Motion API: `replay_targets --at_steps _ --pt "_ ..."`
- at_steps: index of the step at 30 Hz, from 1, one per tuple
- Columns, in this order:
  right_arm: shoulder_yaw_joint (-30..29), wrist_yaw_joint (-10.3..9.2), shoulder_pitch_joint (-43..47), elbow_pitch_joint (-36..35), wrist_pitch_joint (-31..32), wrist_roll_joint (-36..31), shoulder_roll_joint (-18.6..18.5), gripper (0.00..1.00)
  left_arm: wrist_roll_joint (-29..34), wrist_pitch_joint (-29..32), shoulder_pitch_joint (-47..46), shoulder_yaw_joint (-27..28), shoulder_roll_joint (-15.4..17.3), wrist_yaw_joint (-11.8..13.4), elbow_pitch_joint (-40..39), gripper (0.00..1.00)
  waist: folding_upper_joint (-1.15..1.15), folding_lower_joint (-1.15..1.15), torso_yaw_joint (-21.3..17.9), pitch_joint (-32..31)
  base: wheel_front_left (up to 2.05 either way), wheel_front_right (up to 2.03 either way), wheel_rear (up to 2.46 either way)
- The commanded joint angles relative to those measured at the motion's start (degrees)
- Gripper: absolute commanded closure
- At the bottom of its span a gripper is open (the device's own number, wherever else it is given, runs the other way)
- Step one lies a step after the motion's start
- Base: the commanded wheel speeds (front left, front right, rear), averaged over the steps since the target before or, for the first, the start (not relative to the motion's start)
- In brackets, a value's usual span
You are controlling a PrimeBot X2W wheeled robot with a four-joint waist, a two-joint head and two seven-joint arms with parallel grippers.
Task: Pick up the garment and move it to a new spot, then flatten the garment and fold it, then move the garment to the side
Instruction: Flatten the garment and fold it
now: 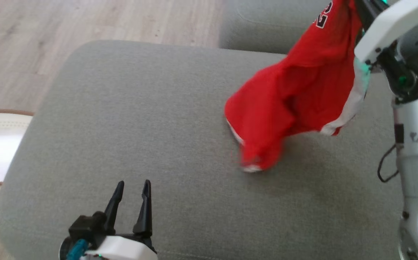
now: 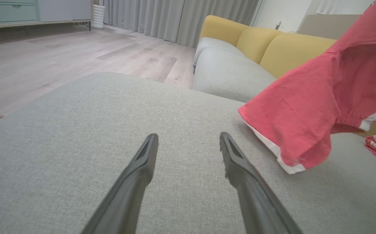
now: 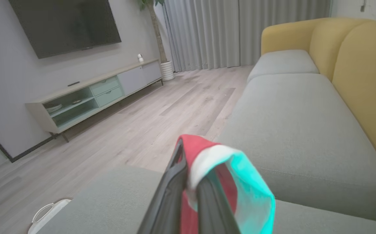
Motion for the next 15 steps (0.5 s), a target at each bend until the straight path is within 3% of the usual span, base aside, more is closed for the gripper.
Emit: replay_targets --at_steps 1,8,15 --pt "1.2 0.39 -4.0 -1.7 0.5 -0.1 1.5 1.0 -0.1 -0.7 -1.9 1.4 -0.3 0.5 -1.6 0.0 0.0 0.0 1.3 -1.0 0.0 0.0 0.0" --pt "6.9 0.39 -9.5 1.5 1.4 3.2 3.3 1.0 -0.3 -0.7 -1.4 0.7 -0.3 0.8 -1.5 0.0 0.0 0.0 4.6 -2.0 0.0 0.0 0.0" --pt "20.7 0.39 -9.3 0.6 6.6 13.0 3.4 1.0 -1.4 -0.7 -1.2 -0.2 -0.3 1.6 -1.9 0.0 0.0 0.0 5.8 -1.7 0.0 0.0 0.0"
